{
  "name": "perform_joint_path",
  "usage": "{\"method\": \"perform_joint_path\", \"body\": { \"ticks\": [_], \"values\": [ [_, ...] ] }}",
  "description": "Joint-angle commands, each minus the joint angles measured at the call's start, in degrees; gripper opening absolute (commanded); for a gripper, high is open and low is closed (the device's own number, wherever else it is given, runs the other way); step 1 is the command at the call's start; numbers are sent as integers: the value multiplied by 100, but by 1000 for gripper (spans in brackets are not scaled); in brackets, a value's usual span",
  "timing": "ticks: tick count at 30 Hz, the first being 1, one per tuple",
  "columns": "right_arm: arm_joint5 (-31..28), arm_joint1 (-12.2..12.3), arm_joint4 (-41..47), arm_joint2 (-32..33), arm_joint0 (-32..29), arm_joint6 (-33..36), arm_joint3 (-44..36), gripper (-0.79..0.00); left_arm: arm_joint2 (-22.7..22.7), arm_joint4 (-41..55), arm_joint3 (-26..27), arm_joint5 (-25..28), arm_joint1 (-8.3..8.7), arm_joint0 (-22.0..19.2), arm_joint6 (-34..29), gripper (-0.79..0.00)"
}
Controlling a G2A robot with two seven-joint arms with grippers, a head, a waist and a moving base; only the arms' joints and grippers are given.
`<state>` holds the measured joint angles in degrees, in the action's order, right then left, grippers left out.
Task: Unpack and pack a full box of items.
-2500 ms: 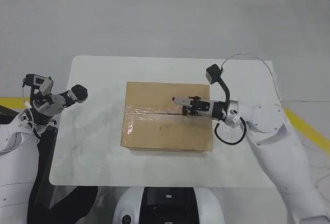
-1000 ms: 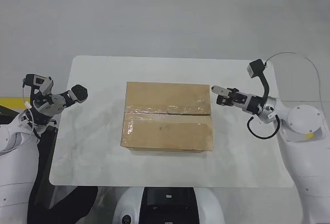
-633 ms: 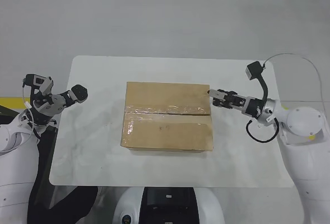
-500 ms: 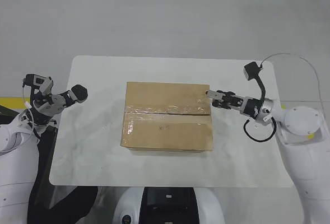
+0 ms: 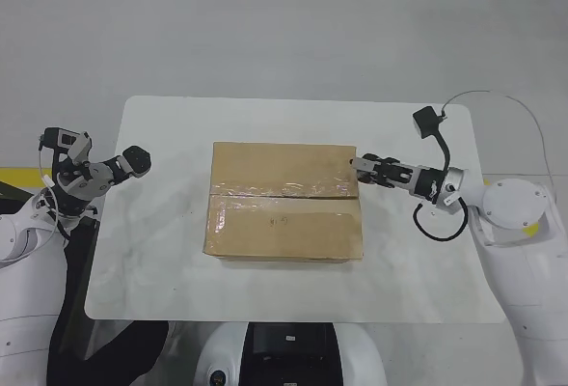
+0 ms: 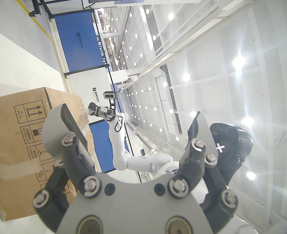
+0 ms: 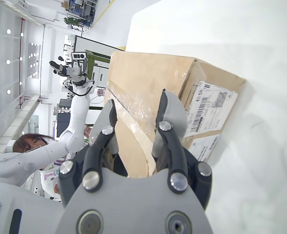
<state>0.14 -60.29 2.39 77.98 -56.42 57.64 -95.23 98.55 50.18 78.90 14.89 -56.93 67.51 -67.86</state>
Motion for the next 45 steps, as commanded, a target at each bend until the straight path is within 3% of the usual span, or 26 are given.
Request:
{"method": "perform_joint_path", "body": {
  "ticks": [1, 6, 9, 16, 18, 20, 22, 36, 45],
  "values": [
    [82, 9, -114, -22, 5, -22, -22, -446, 0, 0, 0, 0, 0, 0, 0, 0],
    [229, 32, -287, -69, -17, -9, -100, -443, 0, 0, 0, 0, 0, 0, 0, 0],
    [288, 48, -358, -78, -47, 8, -162, -496, 0, 0, 0, 0, 0, 0, 0, 0],
    [445, 80, -550, -113, -88, 31, -301, -517, 0, 0, 0, 0, 0, 0, 0, 0],
    [461, 86, -567, -125, -84, 30, -316, -573, 0, 0, 0, 0, 0, 0, 0, 0],
    [484, 93, -587, -132, -78, 32, -324, -708, 0, 0, 0, 0, 0, 0, 0, 0],
    [506, 98, -598, -137, -74, 23, -330, -785, 0, 0, 0, 0, 0, 0, 0, 0],
    [616, 147, -716, -97, -118, -90, -451, -785, 0, 0, 0, 0, 0, 0, 0, 0],
    [960, 200, -1580, -219, -177, -195, -991, -785, 0, 0, 0, 0, 0, 0, 0, 0]
  ]
}}
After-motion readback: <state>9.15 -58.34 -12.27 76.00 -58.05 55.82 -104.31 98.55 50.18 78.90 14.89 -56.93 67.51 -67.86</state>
